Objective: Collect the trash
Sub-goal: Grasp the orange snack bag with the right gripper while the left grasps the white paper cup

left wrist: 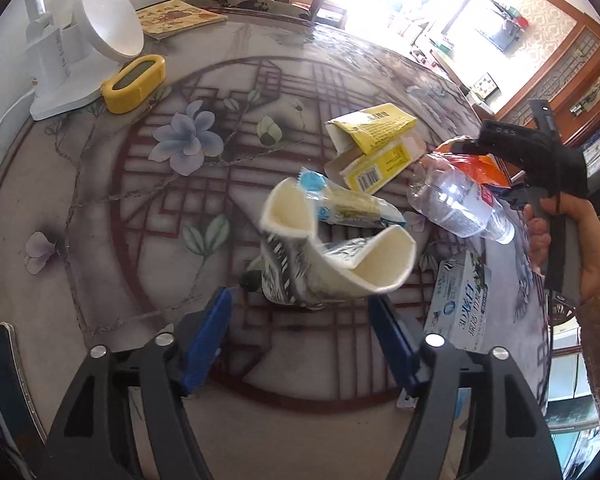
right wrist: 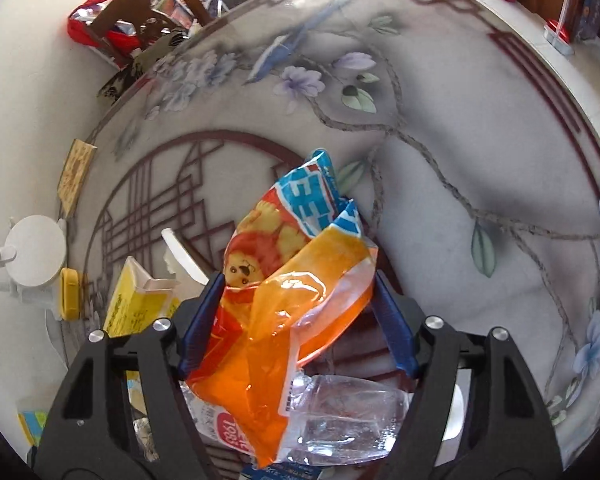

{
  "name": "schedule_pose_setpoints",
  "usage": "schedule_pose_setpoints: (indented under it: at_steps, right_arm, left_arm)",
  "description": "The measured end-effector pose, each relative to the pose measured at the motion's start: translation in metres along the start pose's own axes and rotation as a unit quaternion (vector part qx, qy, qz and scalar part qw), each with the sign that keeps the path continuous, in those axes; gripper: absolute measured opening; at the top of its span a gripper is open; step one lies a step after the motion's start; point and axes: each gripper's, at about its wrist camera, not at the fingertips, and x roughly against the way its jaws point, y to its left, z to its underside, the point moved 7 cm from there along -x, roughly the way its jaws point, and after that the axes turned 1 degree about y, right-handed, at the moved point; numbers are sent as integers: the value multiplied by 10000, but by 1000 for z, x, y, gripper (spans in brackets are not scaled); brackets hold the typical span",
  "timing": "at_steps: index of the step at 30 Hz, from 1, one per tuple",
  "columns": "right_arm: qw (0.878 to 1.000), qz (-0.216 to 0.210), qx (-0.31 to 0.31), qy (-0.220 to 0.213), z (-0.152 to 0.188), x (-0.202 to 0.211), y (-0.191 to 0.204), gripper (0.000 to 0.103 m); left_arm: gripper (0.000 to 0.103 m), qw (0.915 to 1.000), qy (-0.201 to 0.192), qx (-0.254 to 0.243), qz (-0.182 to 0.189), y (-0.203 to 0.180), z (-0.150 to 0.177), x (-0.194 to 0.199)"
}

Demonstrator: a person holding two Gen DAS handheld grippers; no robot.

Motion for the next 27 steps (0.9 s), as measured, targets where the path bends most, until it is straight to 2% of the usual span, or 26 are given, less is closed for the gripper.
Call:
schedule_pose_setpoints:
  at_steps: [6, 11, 17, 22, 23, 24, 25, 27]
  right_arm:
    - [9955, -491, 653, -478, 7, 57, 36, 66]
    - [9900, -619, 1173, -482, 48, 87, 53, 67]
    - [9908, -623, 1125, -416, 87, 92, 47, 68]
    - [9926, -683, 880, -488, 102, 104, 37, 68]
    - [9924, -646, 899, -539, 104, 108, 36, 68]
    - [9922, -624, 911, -581, 107, 112, 35, 68]
    - [9919, -617, 915, -635, 108, 116, 35, 68]
    - [9911, -614, 941, -720, 111, 123, 35, 68]
  left_arm:
    - [73, 9999, -56, 83, 14, 6, -13, -9]
    - [77, 9998, -187, -111, 50, -3, -31, -19]
    - [80, 9988, -370, -322, 99, -20, -55, -27]
    - [69, 9968, -521, -597, 61, -30, -68, -33]
    - [45, 9965, -570, -616, 55, -32, -70, -31]
    - [46, 9957, -626, -688, -23, -33, -73, -28]
    - [43, 9954, -608, -736, -34, -35, -74, -27]
    - [40, 9965, -546, -630, 119, -38, -75, -24]
